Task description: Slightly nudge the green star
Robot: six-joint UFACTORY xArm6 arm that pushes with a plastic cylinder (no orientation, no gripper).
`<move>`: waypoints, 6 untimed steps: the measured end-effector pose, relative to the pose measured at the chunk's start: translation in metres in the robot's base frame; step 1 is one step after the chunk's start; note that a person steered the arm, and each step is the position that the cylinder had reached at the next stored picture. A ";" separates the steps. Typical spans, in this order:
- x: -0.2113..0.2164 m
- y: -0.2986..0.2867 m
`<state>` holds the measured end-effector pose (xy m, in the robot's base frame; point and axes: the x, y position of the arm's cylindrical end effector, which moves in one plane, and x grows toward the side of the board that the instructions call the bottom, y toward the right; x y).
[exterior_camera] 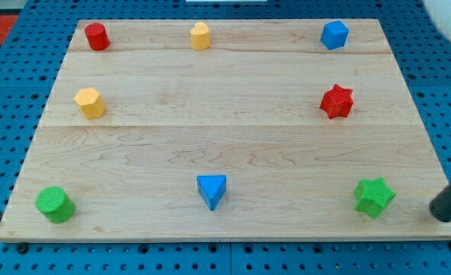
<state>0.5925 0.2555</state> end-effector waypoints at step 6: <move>-0.014 -0.136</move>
